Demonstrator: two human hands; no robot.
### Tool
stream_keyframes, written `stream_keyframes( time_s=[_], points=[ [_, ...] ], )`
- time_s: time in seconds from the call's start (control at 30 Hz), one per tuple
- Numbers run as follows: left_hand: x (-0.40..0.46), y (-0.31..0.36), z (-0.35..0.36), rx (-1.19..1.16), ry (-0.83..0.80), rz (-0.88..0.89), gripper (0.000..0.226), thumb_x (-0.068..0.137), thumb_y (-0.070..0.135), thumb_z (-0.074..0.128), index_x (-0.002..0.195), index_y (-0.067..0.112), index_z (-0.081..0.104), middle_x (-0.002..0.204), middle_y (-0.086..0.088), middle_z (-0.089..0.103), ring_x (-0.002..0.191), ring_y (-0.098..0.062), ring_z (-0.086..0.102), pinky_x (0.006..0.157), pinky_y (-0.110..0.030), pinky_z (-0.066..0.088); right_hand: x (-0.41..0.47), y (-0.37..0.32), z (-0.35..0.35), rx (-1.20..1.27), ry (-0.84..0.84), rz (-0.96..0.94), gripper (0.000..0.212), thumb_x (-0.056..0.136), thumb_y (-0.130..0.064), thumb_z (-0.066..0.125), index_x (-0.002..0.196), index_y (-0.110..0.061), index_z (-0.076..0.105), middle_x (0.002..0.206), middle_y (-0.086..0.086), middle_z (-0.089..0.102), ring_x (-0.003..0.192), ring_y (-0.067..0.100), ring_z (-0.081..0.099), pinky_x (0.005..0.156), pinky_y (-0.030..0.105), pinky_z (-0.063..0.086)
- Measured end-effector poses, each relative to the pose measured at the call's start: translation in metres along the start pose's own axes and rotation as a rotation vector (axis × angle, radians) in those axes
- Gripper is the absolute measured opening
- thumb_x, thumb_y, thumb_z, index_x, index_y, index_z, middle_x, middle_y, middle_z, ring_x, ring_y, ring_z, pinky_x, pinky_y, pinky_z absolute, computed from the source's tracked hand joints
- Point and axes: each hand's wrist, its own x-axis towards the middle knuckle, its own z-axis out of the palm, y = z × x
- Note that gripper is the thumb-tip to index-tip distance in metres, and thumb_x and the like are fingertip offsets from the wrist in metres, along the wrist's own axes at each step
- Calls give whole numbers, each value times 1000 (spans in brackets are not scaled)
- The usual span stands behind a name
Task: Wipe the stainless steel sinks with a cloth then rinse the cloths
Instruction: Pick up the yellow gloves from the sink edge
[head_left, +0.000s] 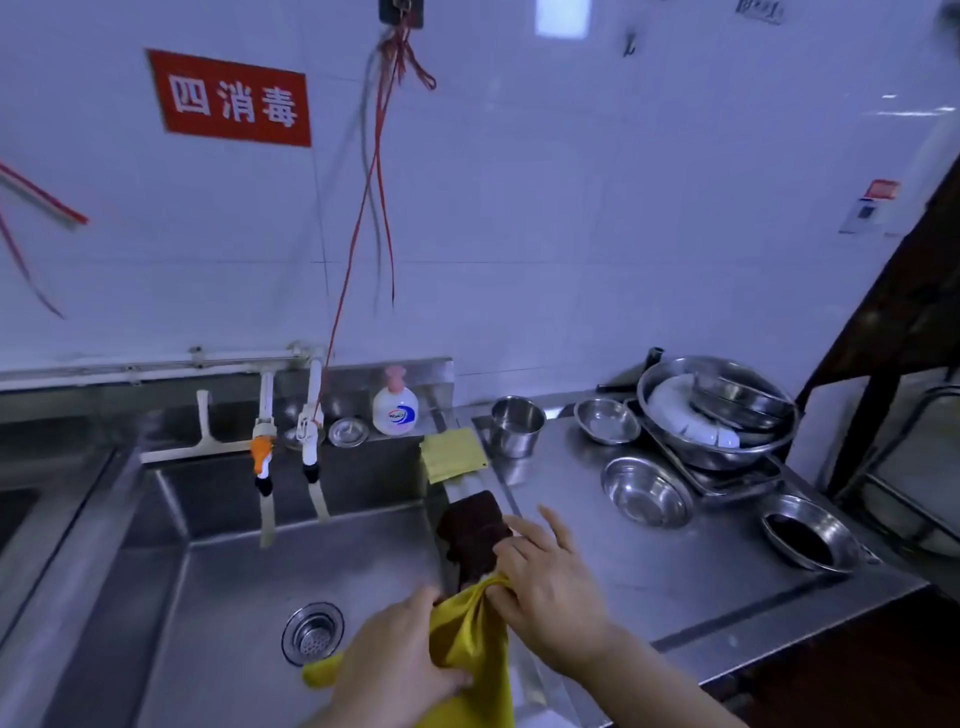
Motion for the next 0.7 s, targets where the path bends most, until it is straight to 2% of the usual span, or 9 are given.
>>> stream_keyframes(
  time_s=[0.1, 0.2, 0.3, 0.37, 0.43, 0.5, 0.6, 0.67, 0.7],
  points=[
    [9, -19, 1, 10, 62, -57, 73, 60, 63, 70, 120, 40, 34, 115, 16, 54, 106, -10, 55, 82, -23, 44, 23, 2, 9, 52, -11, -27, 20, 78, -39, 46, 66, -24, 51, 56, -9, 54, 61, 9, 57, 102, 35, 37],
    [19, -35, -3, 7, 116, -104, 53, 74, 52, 66, 116, 41, 36, 89, 17, 50, 86, -6, 52, 64, -20, 36, 51, 1, 7, 49, -46, -69, 21, 76, -40, 42, 66, -25, 52, 46, -7, 50, 48, 7, 52, 88, 26, 52],
    [34, -53, -9, 4, 182, -107, 38, 82, 41, 59, 116, 39, 41, 80, 13, 45, 87, -9, 56, 65, -21, 34, 80, 4, 12, 15, -110, -144, 25, 81, -37, 41, 72, -21, 57, 56, -6, 57, 57, 11, 57, 93, 25, 47],
    [45, -68, -15, -22, 204, -104, 30, 86, 40, 55, 114, 40, 44, 88, 13, 53, 95, -10, 59, 66, -22, 34, 97, 7, 19, 22, -210, -156, 29, 89, -36, 40, 90, -16, 61, 76, 3, 65, 78, 19, 61, 108, 28, 28],
    [57, -80, -23, -43, 205, -102, 21, 88, 40, 51, 109, 40, 46, 95, 14, 59, 97, -9, 59, 66, -23, 35, 113, 8, 26, -17, -247, -162, 34, 93, -37, 37, 105, -16, 61, 93, 8, 67, 94, 23, 58, 112, 27, 14],
    [70, -96, -33, -12, 192, -97, 16, 91, 39, 46, 107, 41, 46, 94, 15, 57, 100, -11, 59, 68, -25, 37, 130, 6, 31, -28, -251, -163, 34, 96, -38, 37, 108, -17, 61, 98, 7, 66, 98, 23, 57, 113, 28, 15],
    [86, -125, -54, 67, 130, -110, 21, 94, 35, 41, 113, 40, 47, 112, 11, 59, 110, -14, 56, 82, -27, 44, 158, 7, 36, 44, -232, -114, 28, 96, -37, 42, 107, -20, 61, 97, 2, 66, 98, 18, 57, 112, 27, 19],
    [95, -141, -78, 81, 117, -116, 4, 94, 36, 40, 90, 38, 42, 100, 7, 59, 103, -15, 58, 79, -29, 44, 178, 8, 39, 105, -224, -61, 25, 95, -37, 45, 106, -22, 62, 95, -2, 67, 93, 14, 58, 110, 25, 22],
    [100, -146, -94, 83, 142, -112, 13, 93, 36, 41, 81, 35, 37, 90, 5, 57, 97, -16, 60, 73, -30, 44, 187, 7, 40, 149, -222, -33, 23, 94, -38, 47, 104, -23, 62, 93, -4, 68, 90, 13, 58, 108, 24, 25]
  ],
)
